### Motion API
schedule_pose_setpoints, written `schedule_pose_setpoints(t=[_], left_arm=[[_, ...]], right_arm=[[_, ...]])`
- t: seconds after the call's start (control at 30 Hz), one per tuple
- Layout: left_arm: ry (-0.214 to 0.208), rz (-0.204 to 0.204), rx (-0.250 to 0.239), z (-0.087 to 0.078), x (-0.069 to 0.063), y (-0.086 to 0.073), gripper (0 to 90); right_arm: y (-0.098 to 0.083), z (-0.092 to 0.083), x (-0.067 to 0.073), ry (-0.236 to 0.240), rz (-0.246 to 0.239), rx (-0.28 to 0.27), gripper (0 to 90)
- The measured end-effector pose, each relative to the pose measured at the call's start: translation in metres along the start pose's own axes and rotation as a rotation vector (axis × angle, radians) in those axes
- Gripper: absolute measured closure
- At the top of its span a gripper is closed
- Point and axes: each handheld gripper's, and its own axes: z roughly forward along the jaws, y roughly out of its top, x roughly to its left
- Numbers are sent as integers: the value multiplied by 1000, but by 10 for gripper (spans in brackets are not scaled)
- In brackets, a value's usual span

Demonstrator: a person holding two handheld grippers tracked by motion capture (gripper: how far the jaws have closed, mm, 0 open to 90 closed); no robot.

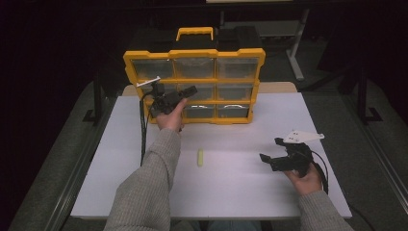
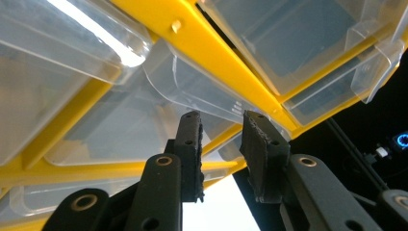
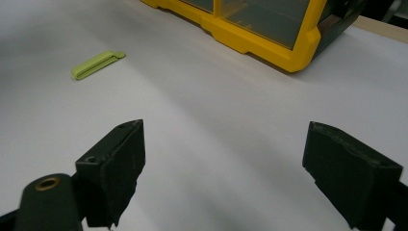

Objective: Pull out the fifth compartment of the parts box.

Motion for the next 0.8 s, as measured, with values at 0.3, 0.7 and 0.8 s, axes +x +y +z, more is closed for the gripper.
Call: schedule_pose_setpoints(t=[0.3,0.7,0.8], left_arm=[[-1,-1,-3,6,-2,1,733],[8,-19,-35,6,-4,-4,758],[-2,-46,-53,4,-2,-5,767]], right_arm=[[0,-1,0,-1,0,-5,139],[0,-1,1,3,-11,-7,140],[0,-1,1,3,-14,-7,140]])
